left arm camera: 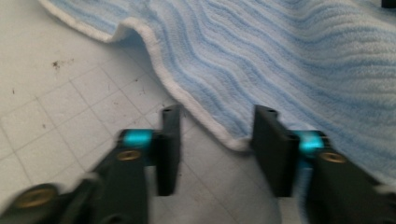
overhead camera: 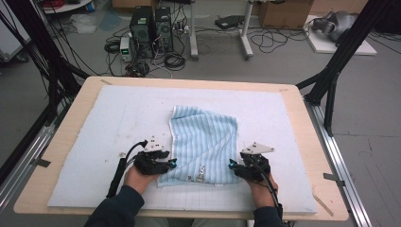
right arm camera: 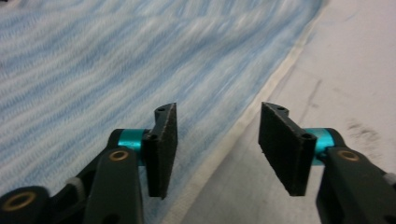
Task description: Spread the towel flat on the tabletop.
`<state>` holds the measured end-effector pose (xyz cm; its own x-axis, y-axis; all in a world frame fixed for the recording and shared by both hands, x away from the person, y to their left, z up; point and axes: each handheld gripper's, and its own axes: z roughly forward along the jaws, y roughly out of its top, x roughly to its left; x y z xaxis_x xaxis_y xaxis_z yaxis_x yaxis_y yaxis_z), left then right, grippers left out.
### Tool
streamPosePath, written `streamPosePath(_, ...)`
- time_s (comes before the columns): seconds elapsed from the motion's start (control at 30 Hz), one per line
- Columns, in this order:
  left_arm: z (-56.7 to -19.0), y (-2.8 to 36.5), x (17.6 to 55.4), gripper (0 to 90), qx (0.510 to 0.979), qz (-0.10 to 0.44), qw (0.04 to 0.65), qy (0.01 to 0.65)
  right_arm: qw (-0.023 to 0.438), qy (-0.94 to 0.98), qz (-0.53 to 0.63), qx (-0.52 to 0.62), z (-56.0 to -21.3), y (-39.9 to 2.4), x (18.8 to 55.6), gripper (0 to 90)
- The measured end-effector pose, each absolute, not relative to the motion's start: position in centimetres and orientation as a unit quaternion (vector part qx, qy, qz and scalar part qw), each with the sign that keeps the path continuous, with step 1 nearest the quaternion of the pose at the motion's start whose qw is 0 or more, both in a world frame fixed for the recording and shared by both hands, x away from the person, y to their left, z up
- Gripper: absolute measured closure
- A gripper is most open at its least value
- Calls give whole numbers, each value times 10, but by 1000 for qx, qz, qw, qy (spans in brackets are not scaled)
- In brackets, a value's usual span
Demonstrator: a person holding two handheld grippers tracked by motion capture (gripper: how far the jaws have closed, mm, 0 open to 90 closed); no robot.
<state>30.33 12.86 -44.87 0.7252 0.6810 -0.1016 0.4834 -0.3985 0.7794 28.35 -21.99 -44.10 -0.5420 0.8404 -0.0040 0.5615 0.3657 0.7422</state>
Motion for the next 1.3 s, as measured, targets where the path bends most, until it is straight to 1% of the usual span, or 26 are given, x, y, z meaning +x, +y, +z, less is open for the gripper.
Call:
streamPosePath(0.03, -449, 128, 303, 764, 830, 105, 426, 343, 190, 806, 352, 435, -444, -218, 283, 561)
streamPosePath(0.07, -448, 126, 302, 828, 833, 115, 422, 339, 189, 809, 353, 431, -446, -217, 284, 607)
streamPosePath(0.1, -448, 126, 302, 846, 833, 120, 421, 337, 180, 808, 362, 430, -447, -216, 284, 688)
streamPosePath(0.13, -447, 126, 303, 853, 831, 126, 420, 343, 176, 810, 363, 426, -447, -215, 285, 741)
streamPosePath(0.17, -447, 127, 305, 858, 826, 133, 421, 349, 170, 814, 362, 422, -446, -213, 286, 813)
streamPosePath(0.23, -446, 132, 308, 871, 815, 141, 431, 361, 180, 826, 345, 407, -443, -208, 289, 839)
streamPosePath(0.33, -443, 138, 312, 874, 803, 153, 442, 370, 199, 830, 341, 395, -438, -203, 294, 840)
streamPosePath(0.47, -439, 146, 320, 877, 790, 172, 444, 386, 210, 818, 351, 405, -434, -199, 301, 826)
streamPosePath(0.53, -437, 149, 325, 877, 783, 179, 447, 394, 216, 815, 351, 407, -433, -197, 305, 800)
streamPosePath(0.87, -442, 159, 345, 883, 736, 206, 462, 450, 237, 799, 353, 426, -432, -182, 331, 806)
streamPosePath(1.0, -446, 162, 352, 884, 718, 224, 464, 468, 239, 794, 356, 431, -432, -182, 343, 819)
streamPosePath(1.07, -448, 163, 355, 885, 715, 235, 458, 473, 242, 792, 353, 435, -433, -182, 349, 843)
streamPosePath(1.1, -448, 164, 356, 885, 712, 237, 456, 479, 246, 790, 354, 437, -434, -183, 353, 859)
streamPosePath(1.2, -449, 168, 358, 885, 697, 234, 463, 494, 249, 783, 348, 451, -438, -185, 362, 869)
streamPosePath(1.3, -449, 169, 358, 880, 697, 230, 462, 498, 239, 777, 359, 459, -440, -187, 365, 839)
